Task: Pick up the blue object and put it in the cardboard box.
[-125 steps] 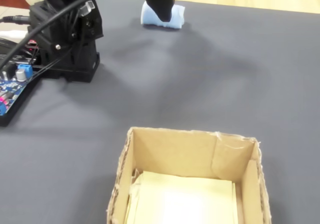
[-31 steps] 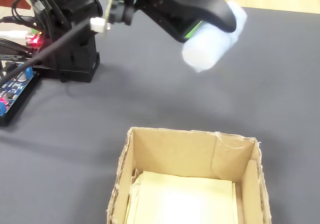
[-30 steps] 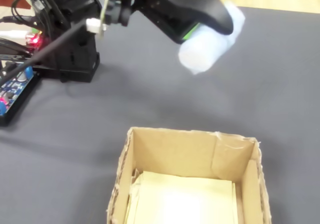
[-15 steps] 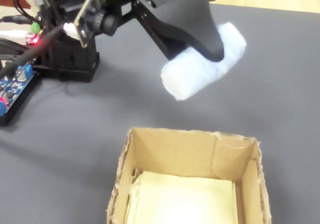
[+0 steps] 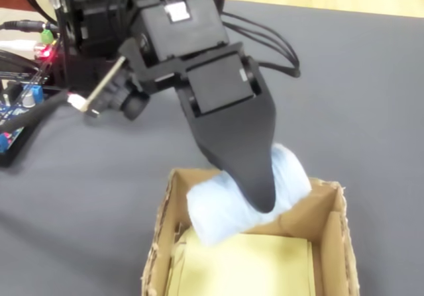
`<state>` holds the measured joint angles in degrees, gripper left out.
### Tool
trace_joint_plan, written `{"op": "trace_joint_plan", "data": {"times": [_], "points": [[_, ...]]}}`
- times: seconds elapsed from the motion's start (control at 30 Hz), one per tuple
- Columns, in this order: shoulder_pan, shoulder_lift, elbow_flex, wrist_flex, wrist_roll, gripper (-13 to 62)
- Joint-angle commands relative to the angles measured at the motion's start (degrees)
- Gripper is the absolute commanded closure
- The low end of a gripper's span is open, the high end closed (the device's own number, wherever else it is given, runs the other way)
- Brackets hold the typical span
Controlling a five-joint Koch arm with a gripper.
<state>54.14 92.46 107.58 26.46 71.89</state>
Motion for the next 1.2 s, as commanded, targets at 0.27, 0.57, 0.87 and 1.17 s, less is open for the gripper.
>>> {"op": "trace_joint_plan", "data": {"times": [0.27,0.57,0.87,1.17], "points": [[-0.4,1.0,-5.1,-2.1,4.9,16.1],[-8.0,6.1,-2.5,-13.1,14.2,16.1],[-27.2,24.3,18.9,-24.8,21.5,15.7],[-39.6,39.2,38.0,-28.5,24.8,15.7]]}}
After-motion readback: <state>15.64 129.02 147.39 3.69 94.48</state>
